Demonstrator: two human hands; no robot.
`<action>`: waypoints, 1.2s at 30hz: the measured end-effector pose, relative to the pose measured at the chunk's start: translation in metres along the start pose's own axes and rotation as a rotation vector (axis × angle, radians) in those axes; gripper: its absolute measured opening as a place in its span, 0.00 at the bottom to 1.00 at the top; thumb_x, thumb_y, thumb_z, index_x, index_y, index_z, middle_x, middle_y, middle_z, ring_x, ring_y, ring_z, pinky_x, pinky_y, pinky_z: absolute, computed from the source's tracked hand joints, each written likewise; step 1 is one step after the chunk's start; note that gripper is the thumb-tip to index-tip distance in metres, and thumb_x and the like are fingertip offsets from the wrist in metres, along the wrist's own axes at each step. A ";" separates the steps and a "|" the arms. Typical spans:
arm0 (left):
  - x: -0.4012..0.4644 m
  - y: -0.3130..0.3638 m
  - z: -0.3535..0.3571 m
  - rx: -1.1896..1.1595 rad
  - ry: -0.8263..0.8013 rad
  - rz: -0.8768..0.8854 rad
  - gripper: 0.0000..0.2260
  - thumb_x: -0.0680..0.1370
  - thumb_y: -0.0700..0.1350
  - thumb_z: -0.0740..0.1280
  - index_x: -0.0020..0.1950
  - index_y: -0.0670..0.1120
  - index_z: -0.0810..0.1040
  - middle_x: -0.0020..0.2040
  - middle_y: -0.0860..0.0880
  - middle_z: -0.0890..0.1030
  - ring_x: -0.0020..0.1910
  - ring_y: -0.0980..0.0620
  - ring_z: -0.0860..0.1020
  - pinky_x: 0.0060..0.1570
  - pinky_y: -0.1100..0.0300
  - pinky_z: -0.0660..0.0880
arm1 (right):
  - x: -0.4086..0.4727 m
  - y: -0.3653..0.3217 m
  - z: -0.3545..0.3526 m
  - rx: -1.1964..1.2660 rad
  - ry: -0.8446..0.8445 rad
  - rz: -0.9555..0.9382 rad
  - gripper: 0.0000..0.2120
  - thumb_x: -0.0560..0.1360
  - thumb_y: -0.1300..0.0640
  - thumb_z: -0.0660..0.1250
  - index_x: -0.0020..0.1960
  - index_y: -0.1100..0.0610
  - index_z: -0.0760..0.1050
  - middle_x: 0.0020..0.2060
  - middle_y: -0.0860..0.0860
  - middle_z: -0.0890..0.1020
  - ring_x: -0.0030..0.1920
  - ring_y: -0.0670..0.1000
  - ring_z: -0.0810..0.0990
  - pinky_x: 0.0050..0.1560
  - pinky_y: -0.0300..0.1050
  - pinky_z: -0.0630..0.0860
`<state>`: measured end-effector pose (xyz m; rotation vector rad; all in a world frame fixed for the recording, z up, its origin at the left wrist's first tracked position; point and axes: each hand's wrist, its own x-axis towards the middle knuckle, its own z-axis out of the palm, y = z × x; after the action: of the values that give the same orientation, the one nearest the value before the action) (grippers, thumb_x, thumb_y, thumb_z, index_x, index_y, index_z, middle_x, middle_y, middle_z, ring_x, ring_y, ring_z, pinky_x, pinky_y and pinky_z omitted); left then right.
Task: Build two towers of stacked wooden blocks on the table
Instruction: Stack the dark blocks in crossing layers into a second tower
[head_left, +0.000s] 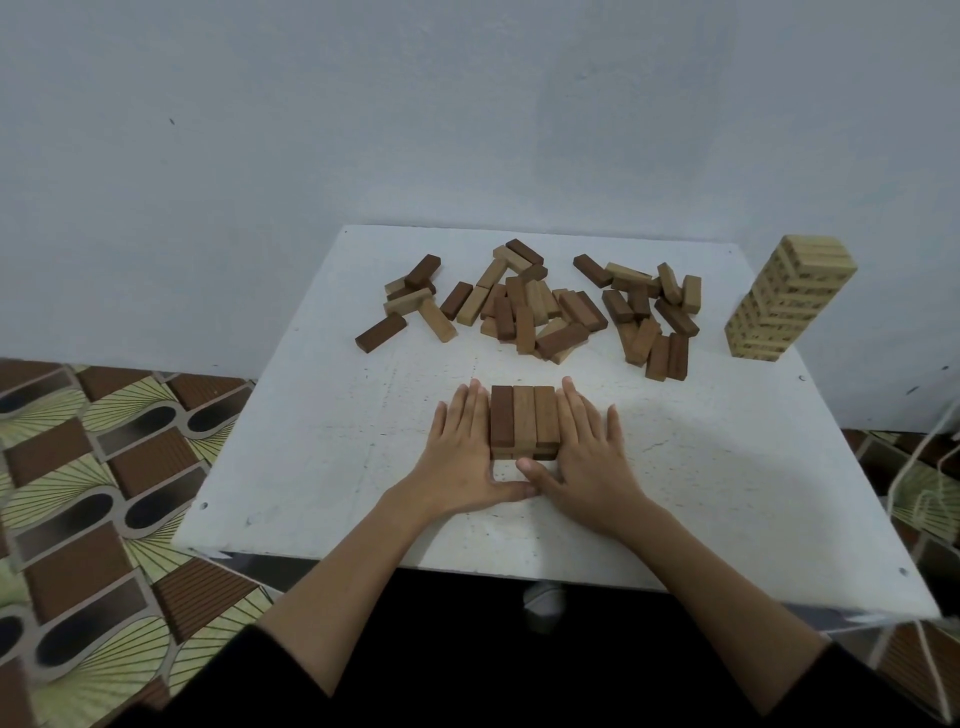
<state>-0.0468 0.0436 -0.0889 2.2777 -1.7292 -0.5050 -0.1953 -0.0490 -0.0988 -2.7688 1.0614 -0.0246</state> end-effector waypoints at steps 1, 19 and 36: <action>0.000 0.000 0.000 -0.014 0.013 0.004 0.55 0.68 0.70 0.63 0.75 0.42 0.31 0.76 0.44 0.33 0.75 0.48 0.33 0.73 0.50 0.34 | 0.000 0.000 0.000 0.009 0.011 0.002 0.52 0.63 0.24 0.27 0.76 0.58 0.35 0.76 0.53 0.36 0.76 0.53 0.38 0.69 0.54 0.29; -0.010 -0.019 -0.024 -0.285 0.033 0.034 0.56 0.67 0.65 0.71 0.76 0.47 0.34 0.77 0.53 0.37 0.76 0.54 0.39 0.72 0.54 0.41 | 0.002 0.003 -0.027 0.408 0.184 -0.017 0.47 0.70 0.27 0.33 0.77 0.57 0.48 0.76 0.49 0.51 0.76 0.48 0.48 0.74 0.50 0.43; 0.037 -0.120 -0.052 -0.120 0.461 -0.106 0.24 0.80 0.46 0.61 0.74 0.42 0.62 0.74 0.46 0.63 0.72 0.46 0.58 0.71 0.57 0.55 | 0.163 -0.089 -0.045 0.123 -0.229 -0.320 0.22 0.74 0.74 0.52 0.68 0.69 0.64 0.72 0.58 0.59 0.66 0.61 0.65 0.65 0.54 0.66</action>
<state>0.0887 0.0396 -0.0931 2.1889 -1.3239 -0.0836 -0.0183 -0.0993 -0.0476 -2.7170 0.5382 0.1744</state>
